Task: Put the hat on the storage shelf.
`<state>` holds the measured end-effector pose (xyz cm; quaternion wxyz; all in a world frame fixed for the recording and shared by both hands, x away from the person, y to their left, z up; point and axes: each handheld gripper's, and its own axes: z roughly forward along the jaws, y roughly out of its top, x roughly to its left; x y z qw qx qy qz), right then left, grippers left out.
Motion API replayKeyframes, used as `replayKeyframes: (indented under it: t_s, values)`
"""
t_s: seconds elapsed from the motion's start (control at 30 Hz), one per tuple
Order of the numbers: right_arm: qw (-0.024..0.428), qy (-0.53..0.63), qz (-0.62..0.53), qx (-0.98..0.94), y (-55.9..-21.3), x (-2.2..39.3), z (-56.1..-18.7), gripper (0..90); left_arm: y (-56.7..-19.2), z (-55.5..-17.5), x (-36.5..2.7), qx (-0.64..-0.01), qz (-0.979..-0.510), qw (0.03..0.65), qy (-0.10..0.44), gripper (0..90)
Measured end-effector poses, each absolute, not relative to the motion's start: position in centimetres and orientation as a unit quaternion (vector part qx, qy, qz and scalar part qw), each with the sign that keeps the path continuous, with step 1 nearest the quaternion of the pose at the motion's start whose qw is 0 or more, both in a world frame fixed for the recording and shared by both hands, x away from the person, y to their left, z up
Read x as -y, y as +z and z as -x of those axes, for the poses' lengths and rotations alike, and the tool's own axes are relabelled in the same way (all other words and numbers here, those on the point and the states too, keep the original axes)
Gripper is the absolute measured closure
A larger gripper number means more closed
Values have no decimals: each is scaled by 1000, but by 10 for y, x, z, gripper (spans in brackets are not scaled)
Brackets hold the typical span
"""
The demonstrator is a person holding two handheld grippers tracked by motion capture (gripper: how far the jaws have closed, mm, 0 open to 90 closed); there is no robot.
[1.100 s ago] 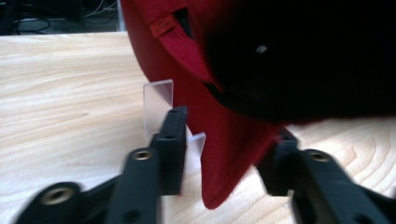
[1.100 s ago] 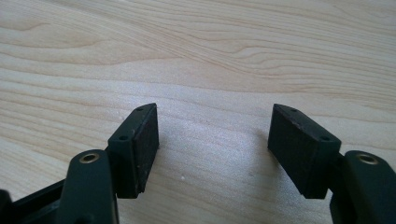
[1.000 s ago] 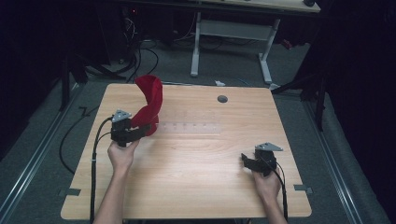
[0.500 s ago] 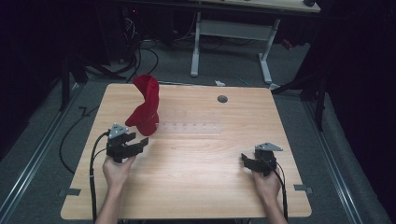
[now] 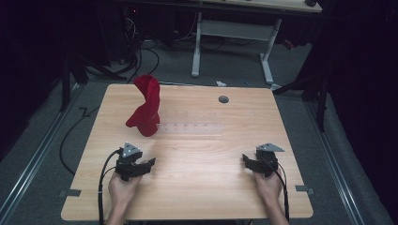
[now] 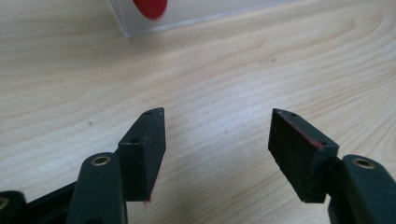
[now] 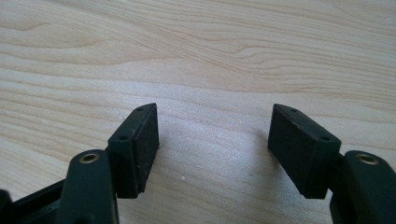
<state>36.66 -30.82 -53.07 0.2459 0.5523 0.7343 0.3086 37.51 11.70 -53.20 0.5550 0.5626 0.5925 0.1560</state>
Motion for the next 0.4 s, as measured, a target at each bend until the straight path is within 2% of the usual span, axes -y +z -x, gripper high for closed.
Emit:
replayKeyframes:
  t_s: [0.27, 0.4]
  values:
    - [245, 309, -553, -734, -531, 308, -367, 338, -546, -374, -109, -579, -574, 547, 190, 361]
    - [246, 309, -552, -735, -531, 308, -367, 338, -546, -373, -106, -576, -581, 541, 196, 328]
